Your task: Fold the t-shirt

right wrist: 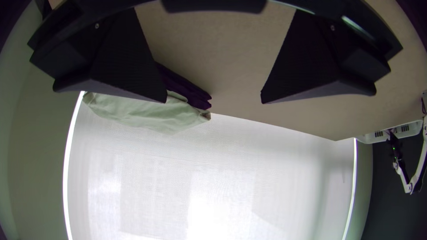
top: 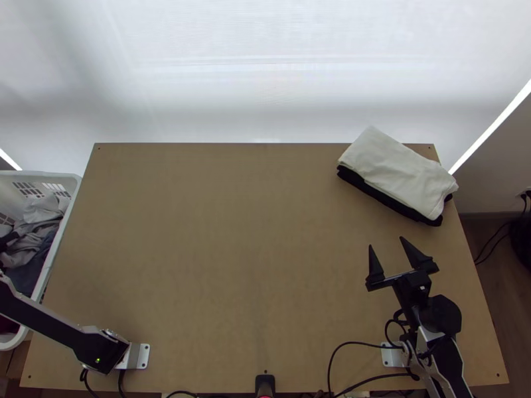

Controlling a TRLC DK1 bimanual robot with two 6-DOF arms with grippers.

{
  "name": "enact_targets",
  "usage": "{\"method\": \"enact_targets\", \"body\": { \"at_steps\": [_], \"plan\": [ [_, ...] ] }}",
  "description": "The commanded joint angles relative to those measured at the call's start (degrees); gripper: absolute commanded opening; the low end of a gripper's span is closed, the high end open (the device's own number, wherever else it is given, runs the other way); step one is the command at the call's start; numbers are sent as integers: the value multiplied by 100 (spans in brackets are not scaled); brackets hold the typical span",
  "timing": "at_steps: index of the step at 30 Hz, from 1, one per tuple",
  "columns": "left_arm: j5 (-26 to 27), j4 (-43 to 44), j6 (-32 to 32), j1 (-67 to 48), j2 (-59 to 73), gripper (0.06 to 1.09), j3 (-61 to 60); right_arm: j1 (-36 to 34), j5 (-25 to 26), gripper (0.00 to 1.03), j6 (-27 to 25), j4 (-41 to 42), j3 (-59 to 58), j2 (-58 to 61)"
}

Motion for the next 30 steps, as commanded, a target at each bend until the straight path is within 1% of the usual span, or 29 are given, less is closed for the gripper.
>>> {"method": "enact_targets", "body": {
  "at_steps": [1,7,15,17,19,21,24,30],
  "plan": [
    [123,-84,-238,-164,-848,10,127,34,2,99,65,51,-64,-47],
    [509,-322,-633,-437,-1911,10,127,43,2,99,65,51,-64,-47],
    [518,-365,-1090,-982,-3151,10,162,43,2,99,65,51,-64,-47],
    [527,-365,-1275,-1096,-3441,10,197,43,2,99,65,51,-64,-47],
    [676,-357,-1512,-1193,-3766,10,241,43,2,99,65,51,-64,-47],
    [720,-365,-1732,-1307,-3994,10,347,43,2,99,65,51,-64,-47],
    [747,-471,-1996,-1579,-4381,10,461,43,2,99,65,51,-64,-47],
    [799,-884,-2286,-2423,-5172,10,725,43,2,99,65,51,-64,-47]
  ]
}}
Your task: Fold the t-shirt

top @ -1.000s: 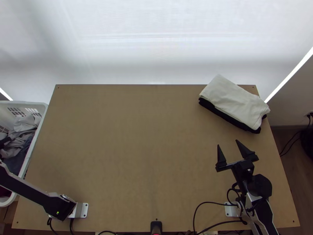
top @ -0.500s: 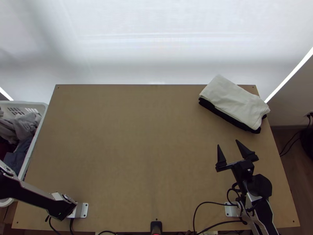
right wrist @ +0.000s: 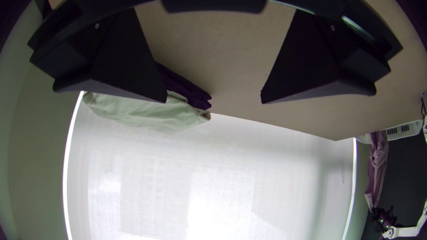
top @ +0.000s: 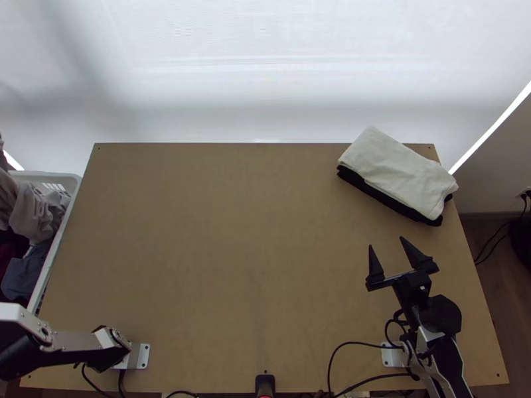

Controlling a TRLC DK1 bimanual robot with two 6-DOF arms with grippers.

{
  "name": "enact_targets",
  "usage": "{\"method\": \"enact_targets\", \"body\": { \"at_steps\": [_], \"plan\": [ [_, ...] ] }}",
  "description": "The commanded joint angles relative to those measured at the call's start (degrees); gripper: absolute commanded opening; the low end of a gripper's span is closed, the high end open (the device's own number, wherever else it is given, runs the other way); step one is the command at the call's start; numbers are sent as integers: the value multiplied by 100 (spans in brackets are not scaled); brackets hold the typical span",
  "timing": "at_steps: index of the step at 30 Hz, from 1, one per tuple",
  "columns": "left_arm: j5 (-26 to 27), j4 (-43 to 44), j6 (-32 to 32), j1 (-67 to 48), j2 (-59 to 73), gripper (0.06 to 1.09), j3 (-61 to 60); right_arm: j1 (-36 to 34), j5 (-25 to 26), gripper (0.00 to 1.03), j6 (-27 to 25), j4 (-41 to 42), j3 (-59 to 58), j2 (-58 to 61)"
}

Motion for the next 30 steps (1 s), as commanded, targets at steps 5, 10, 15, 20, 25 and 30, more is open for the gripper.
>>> {"method": "enact_targets", "body": {
  "at_steps": [5,10,15,20,25,30],
  "plan": [
    [45,-315,-466,-1397,-1096,10,382,43,0,99,65,51,-64,-47],
    [-447,-579,-721,-2733,-1369,10,259,43,0,99,65,51,-64,-47],
    [-975,-790,-835,-4420,-1633,9,-198,43,0,99,65,51,-64,-47],
    [-2407,-720,-818,-6495,-1677,9,-708,43,0,99,65,51,-64,-47],
    [-2987,-465,-853,-7831,-1448,9,-1086,43,0,99,65,51,-64,-47],
    [-3304,-157,-914,-8753,-921,9,-1174,43,0,99,65,51,-64,-47]
  ]
}}
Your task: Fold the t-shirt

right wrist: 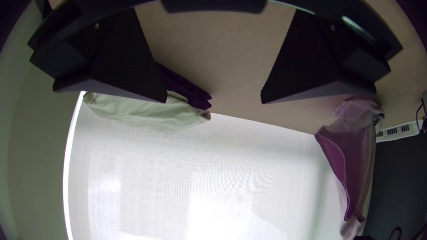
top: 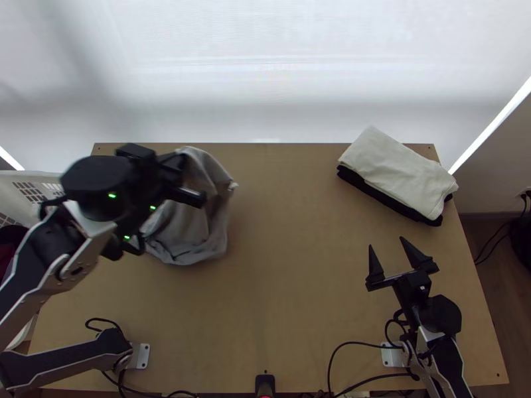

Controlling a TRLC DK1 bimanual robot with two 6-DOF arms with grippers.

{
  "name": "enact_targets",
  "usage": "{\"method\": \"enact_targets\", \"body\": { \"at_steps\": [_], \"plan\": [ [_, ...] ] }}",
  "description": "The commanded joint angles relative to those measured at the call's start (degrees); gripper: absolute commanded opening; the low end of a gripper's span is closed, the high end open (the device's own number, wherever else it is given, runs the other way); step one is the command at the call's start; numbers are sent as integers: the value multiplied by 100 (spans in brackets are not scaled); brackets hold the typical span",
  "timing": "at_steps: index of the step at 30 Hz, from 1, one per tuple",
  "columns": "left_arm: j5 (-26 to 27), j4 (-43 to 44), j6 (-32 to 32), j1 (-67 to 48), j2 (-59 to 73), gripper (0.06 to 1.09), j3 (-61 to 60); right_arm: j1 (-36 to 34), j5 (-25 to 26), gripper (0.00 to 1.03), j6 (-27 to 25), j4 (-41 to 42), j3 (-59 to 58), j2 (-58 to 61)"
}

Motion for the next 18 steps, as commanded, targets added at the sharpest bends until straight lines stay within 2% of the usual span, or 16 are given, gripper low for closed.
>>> {"method": "enact_targets", "body": {
  "at_steps": [1,11,18],
  "plan": [
    [-176,375,-117,-505,378,9,-94,45,0,99,65,51,-64,-47],
    [-369,1095,-108,-1648,1846,9,503,45,0,99,65,51,-64,-47],
    [-361,1719,-81,-1718,3156,9,1110,45,0,99,65,51,-64,-47]
  ]
}}
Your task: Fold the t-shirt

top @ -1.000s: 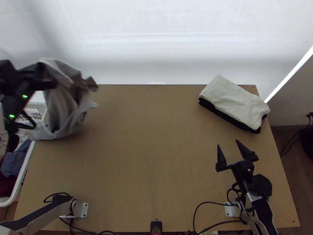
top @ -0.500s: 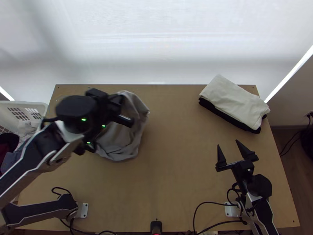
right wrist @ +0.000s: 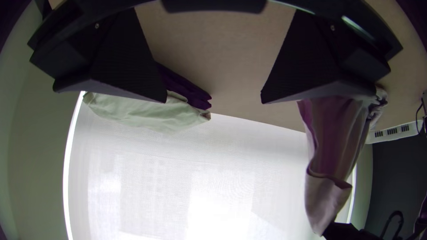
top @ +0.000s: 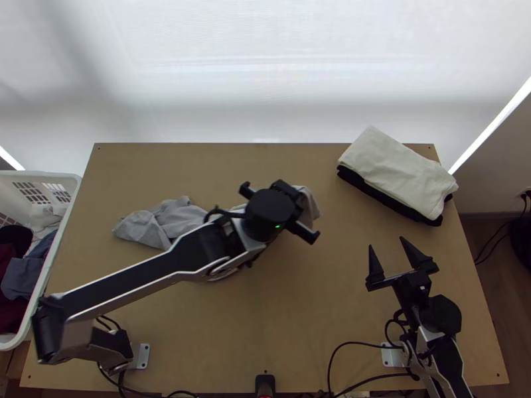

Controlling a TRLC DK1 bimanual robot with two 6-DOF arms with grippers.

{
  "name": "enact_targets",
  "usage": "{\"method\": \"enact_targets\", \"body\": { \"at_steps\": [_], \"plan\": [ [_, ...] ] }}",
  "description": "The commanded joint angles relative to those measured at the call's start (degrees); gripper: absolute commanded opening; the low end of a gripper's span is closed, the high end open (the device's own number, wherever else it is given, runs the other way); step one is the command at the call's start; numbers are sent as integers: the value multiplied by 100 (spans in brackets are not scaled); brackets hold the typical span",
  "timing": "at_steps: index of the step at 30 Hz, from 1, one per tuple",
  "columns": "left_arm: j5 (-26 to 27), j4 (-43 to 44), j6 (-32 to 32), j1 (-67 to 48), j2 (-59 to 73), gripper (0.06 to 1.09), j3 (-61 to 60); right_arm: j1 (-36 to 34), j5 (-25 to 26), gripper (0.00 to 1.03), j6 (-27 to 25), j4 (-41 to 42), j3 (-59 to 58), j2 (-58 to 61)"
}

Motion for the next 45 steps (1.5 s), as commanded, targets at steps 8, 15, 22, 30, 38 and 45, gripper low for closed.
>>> {"method": "enact_targets", "body": {
  "at_steps": [8,15,22,30,38,45],
  "plan": [
    [-63,788,-5,285,1538,10,1043,43,0,99,65,51,-64,-47],
    [-63,1078,-260,795,1995,10,1254,43,0,99,65,51,-64,-47],
    [16,1043,-365,1094,2241,28,1896,43,0,99,65,51,-64,-47],
    [323,-548,-277,1103,1889,105,2608,43,0,99,65,51,-64,-47],
    [1229,-2384,-277,1612,887,105,2898,43,0,99,65,51,-64,-47],
    [1237,-4010,-93,2570,158,105,2828,43,0,99,65,51,-64,-47]
  ]
}}
